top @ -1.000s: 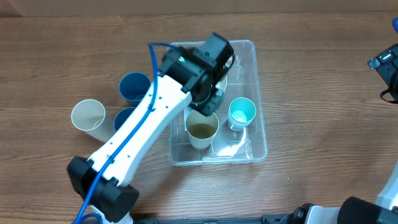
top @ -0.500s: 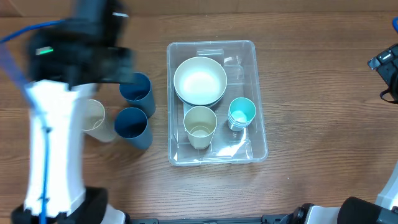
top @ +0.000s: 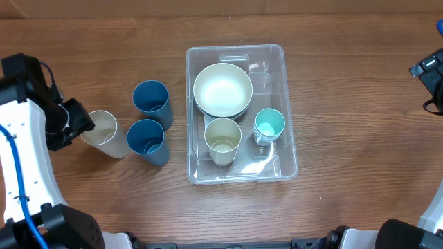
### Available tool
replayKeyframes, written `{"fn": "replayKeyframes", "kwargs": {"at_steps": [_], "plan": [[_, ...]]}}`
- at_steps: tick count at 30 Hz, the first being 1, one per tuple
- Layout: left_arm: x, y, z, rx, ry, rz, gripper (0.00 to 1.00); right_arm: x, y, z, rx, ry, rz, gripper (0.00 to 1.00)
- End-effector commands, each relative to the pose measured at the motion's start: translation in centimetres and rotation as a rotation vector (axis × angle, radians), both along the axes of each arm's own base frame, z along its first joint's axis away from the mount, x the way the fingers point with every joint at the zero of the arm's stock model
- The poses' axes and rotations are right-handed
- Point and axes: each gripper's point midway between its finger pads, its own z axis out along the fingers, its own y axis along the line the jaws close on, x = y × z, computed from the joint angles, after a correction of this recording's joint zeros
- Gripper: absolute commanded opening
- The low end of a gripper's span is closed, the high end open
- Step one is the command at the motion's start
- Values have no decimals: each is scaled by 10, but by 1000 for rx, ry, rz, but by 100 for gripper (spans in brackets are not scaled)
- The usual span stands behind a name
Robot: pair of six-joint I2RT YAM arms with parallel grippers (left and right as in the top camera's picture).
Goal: Pack container
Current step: 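Grasp the second tall cream cup with the left gripper, then insert the second cream cup into the first cream cup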
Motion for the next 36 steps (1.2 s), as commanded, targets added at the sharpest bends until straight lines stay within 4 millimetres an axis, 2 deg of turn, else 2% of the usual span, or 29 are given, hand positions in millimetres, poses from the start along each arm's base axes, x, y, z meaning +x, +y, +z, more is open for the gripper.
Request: {"fn": "replayKeyframes", "kwargs": {"at_steps": [1,4,6,7,8,9,10,12,14,16,17,19,21,22,23,24,26,28,31,34,36], "plan": [[3,0,-19,-6,-19,10,59,1,0,2,-3,-9,1,100],[0,-1,-44,-10,-1,22,56,1,0,2,-3,-9,1,100],[-3,-2,-62,-16,9,46,45,1,0,2,-3,-9,1,100],[-4,-2,-70,-18,13,58,31,1,0,2,-3,-8,1,100],[-5,-2,-75,-19,13,70,10,1,0,2,-3,-9,1,100],[-7,1,-76,-14,18,99,4,1,0,2,-3,-9,1,100],[-7,3,-74,-16,14,123,4,1,0,2,-3,-9,1,100],[-6,14,-57,-10,-13,181,4,1,0,2,-3,-9,1,100],[-3,32,-22,31,-70,218,4,1,0,2,-3,-9,1,100],[-4,50,19,99,-130,248,4,1,0,2,-3,-9,1,100],[-3,57,48,132,-179,252,4,1,0,2,-3,-9,1,100],[-4,57,103,168,-278,252,4,1,0,2,-3,-9,1,100],[0,29,159,127,-422,162,4,1,0,2,-3,-9,1,100],[4,-7,193,77,-527,21,4,1,0,2,-3,-9,1,100],[5,-31,211,56,-584,-75,4,1,0,2,-3,-9,1,100],[5,-46,220,46,-614,-143,4,1,0,2,-3,-9,1,100],[0,-99,239,16,-677,-362,4,1,0,2,-3,-9,1,100],[-8,-157,242,-26,-693,-612,4,1,0,2,-3,-9,1,100],[-18,-221,228,-59,-646,-872,4,1,0,2,-3,-9,1,100],[-24,-261,203,-47,-549,-1020,4,1,0,2,-3,-9,1,100],[-24,-273,187,-19,-480,-1069,5,1,0,2,-3,-9,1,100]]}}
